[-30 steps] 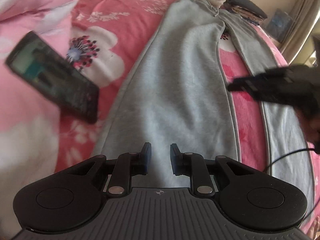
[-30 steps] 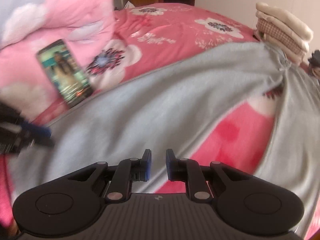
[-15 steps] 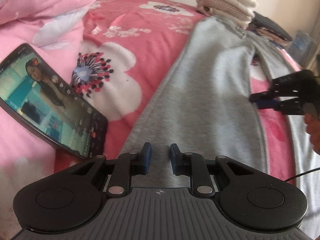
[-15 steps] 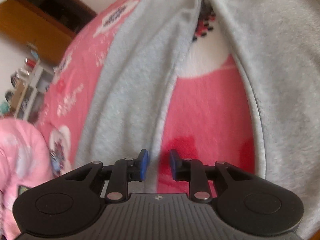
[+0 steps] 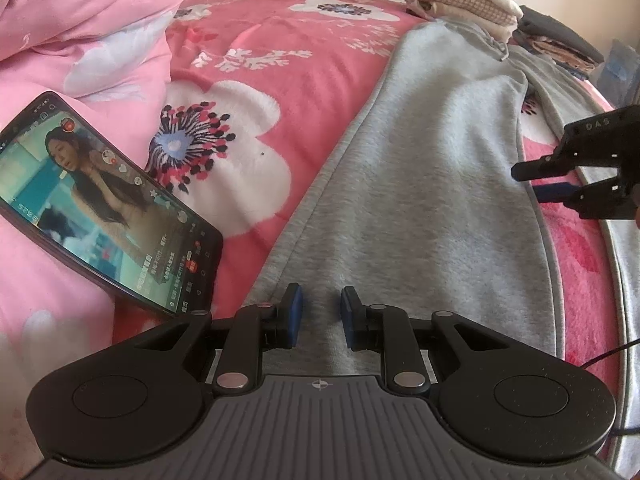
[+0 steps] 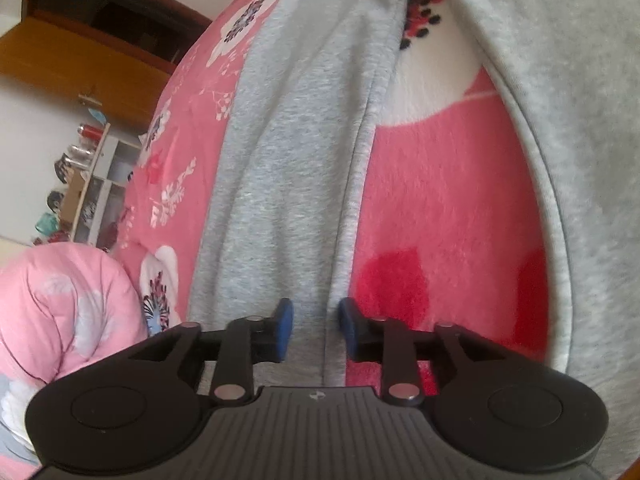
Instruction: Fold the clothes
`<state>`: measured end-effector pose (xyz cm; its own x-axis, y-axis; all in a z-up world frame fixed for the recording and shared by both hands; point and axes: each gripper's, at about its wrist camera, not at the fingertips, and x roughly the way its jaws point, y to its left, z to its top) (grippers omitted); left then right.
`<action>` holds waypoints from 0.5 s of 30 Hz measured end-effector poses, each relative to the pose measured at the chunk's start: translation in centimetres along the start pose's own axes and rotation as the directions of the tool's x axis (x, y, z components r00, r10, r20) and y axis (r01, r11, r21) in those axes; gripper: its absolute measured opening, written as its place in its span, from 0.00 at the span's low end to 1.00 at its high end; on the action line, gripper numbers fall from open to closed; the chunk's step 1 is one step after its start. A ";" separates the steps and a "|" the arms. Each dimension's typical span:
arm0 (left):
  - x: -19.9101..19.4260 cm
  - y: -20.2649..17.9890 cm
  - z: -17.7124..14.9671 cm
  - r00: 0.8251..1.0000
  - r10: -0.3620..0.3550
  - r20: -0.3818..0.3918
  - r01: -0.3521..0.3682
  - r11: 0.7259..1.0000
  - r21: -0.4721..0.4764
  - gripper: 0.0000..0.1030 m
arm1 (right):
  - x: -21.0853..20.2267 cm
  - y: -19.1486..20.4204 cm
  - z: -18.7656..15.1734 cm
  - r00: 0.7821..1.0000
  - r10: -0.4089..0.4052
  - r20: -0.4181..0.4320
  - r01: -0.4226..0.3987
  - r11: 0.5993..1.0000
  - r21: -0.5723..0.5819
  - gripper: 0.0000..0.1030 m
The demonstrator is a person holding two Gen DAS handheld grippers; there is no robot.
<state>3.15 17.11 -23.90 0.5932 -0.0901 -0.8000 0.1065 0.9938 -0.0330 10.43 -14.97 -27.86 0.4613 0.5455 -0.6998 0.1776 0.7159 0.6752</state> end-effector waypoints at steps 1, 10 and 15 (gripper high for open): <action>0.0 -0.1 0.0 1.000 0.004 0.001 -0.004 1.000 0.002 0.20 | 0.1 0.1 -0.2 1.000 -0.003 0.006 0.004 1.000 -0.010 0.27; 0.3 -0.4 -0.1 1.000 0.025 -0.002 -0.025 0.999 0.027 0.21 | -1.4 -0.1 -1.9 0.993 -0.085 0.081 0.088 0.995 -0.037 0.04; 0.3 -0.5 -0.2 1.000 0.030 0.000 -0.030 0.998 0.051 0.23 | -0.8 0.0 -2.2 0.990 -0.120 0.080 0.126 0.989 -0.075 0.05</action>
<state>3.13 16.60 -24.28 0.5962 -0.0601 -0.8006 0.1288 0.9914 0.0215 8.17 -14.47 -27.79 0.5048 0.4191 -0.7547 0.1684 0.8096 0.5623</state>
